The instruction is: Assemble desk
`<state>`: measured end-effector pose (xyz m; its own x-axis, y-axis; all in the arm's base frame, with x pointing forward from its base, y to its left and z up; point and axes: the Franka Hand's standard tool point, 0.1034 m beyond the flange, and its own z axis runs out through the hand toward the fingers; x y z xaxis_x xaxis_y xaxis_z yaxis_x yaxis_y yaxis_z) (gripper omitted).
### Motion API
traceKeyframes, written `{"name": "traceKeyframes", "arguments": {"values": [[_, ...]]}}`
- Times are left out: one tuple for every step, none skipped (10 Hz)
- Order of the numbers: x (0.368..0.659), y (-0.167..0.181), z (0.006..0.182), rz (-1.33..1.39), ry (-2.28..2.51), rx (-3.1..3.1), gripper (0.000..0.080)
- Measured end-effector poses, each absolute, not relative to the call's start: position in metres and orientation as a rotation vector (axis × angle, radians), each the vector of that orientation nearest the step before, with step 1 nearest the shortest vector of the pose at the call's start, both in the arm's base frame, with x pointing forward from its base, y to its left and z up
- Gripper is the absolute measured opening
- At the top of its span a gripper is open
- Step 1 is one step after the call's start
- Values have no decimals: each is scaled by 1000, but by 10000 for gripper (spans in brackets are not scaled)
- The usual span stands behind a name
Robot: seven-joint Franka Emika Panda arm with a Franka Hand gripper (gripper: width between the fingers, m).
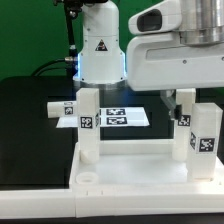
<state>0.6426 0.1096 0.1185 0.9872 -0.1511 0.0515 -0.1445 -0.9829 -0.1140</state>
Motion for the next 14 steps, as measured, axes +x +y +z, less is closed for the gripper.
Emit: {"name": "traceKeyframes", "arguments": {"values": [[644, 113, 118, -109, 230, -3018, 632], [644, 112, 118, -106, 262, -3016, 504], [644, 111, 118, -106, 263, -3016, 324], [644, 110, 118, -101, 381, -3002, 288], [644, 109, 118, -95, 486, -2986, 288], [644, 108, 118, -92, 543, -2975, 288], [644, 106, 118, -94, 871, -2888, 288], [641, 108, 117, -67, 1130, -2799, 288], [639, 111, 117, -36, 1436, -2649, 288], [639, 111, 117, -33, 1490, -2619, 288], [639, 111, 117, -23, 1585, -2559, 288], [639, 111, 117, -15, 1666, -2504, 288], [639, 111, 117, -10, 1709, -2473, 288], [638, 113, 116, 23, 1998, -2205, 288]]}}
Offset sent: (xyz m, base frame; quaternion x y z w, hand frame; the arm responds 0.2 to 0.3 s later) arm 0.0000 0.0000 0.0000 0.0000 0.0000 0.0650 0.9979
